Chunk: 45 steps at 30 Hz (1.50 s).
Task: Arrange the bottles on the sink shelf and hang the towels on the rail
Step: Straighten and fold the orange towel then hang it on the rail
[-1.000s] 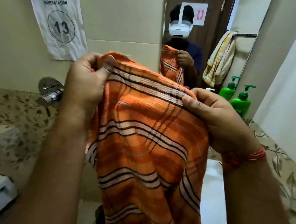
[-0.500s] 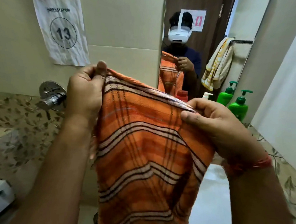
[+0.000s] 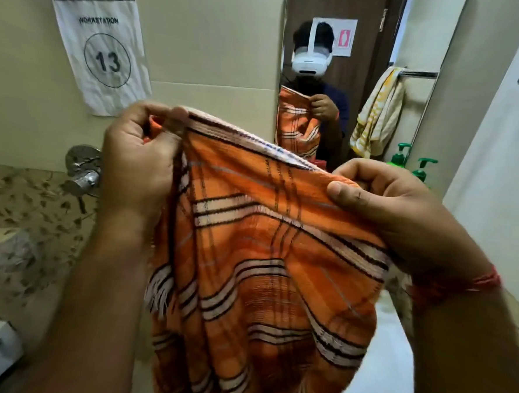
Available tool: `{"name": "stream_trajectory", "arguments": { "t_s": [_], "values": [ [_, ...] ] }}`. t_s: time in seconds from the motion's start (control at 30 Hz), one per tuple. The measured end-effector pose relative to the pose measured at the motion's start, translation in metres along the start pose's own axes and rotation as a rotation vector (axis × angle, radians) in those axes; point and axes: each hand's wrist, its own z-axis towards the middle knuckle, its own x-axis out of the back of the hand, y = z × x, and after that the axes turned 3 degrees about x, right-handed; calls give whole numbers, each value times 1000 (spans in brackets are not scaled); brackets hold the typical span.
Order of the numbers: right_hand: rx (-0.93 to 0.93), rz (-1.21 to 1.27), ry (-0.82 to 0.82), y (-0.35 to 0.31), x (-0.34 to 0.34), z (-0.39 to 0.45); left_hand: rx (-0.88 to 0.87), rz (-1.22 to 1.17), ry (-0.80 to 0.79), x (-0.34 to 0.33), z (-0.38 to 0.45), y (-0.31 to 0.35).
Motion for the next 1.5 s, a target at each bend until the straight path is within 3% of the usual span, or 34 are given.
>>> {"name": "stream_trajectory", "arguments": {
  "t_s": [0.07,0.17,0.23,0.33,0.5,0.67,0.73,0.87,1.13,1.3,1.5],
  "values": [
    [7,38,-26,-1,-6,3,-51,23,-199,-8,-7,3],
    [41,11,-74,0,-23,13,-119,-45,-667,-20,-20,8],
    [61,-23,-105,2,-28,17,-63,-52,-925,-23,-27,10],
    [84,-108,-93,5,-26,17,8,98,-1114,-25,-33,9],
    [19,-295,-21,8,-8,9,133,-81,-871,-14,-30,0],
    [-213,-507,-298,3,8,4,101,-151,-872,-14,-32,4],
    [-264,-493,-352,1,12,2,125,-181,-831,-13,-31,3],
    [-232,-467,-309,1,22,-2,193,-242,-801,-10,-26,0],
    [47,-293,-228,9,-19,11,189,-277,-968,-22,-36,5],
    [39,-159,-148,17,-19,13,219,-265,-934,-16,-32,6],
    [-17,-1,-272,21,-10,13,289,-349,-914,-11,-30,4]
  ]
}}
